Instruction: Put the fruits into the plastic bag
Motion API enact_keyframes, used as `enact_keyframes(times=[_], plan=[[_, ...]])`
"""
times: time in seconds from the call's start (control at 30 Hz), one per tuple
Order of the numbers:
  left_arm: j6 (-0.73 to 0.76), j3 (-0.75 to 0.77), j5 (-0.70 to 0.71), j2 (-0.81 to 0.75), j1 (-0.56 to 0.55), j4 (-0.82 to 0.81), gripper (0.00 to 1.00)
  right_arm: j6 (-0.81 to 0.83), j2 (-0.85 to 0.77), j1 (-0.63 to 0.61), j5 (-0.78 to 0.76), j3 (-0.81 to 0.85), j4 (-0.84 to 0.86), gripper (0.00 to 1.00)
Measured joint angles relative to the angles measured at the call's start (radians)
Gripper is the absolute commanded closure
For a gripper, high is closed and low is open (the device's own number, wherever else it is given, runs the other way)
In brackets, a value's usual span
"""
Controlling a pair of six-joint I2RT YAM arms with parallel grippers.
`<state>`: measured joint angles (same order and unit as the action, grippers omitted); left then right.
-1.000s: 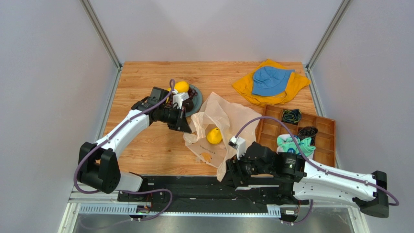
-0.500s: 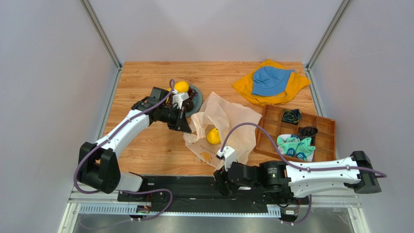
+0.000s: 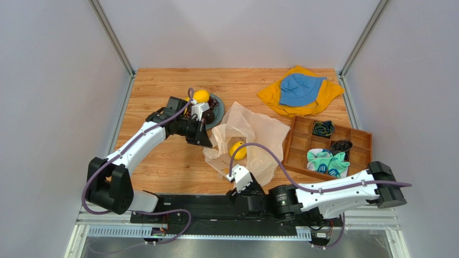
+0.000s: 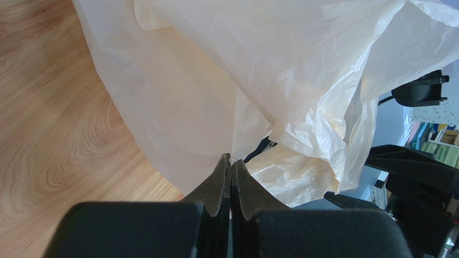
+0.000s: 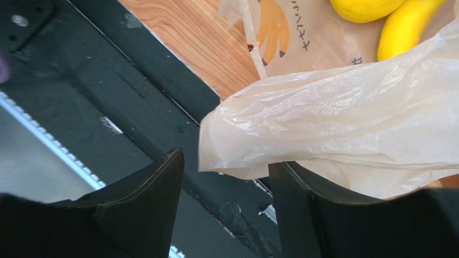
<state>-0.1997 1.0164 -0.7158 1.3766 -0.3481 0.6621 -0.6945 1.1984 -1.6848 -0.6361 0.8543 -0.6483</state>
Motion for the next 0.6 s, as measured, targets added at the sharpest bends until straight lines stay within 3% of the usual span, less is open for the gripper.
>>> enact_keyframes(times=[0.07,0.17,0.2,0.37,0.6], plan=[[0.000,0.000,0.000,0.000,0.000,0.000,1.00,0.009,0.038,-0.002,-0.023,0.002,-0.008,0.49],[0.000,0.000,0.000,0.000,0.000,0.000,1.00,0.018,0.073,-0.003,-0.068,0.005,-0.027,0.66],[0.000,0.000,0.000,0.000,0.000,0.000,1.00,0.019,0.084,-0.003,-0.093,0.010,-0.037,0.77],[0.000,0.000,0.000,0.000,0.000,0.000,1.00,0.043,0.125,-0.002,-0.212,0.042,-0.073,1.00],[-0.014,0.001,-0.016,0.003,0.000,-0.001,1.00,0.198,0.108,0.092,-0.347,0.098,-0.070,1.00]])
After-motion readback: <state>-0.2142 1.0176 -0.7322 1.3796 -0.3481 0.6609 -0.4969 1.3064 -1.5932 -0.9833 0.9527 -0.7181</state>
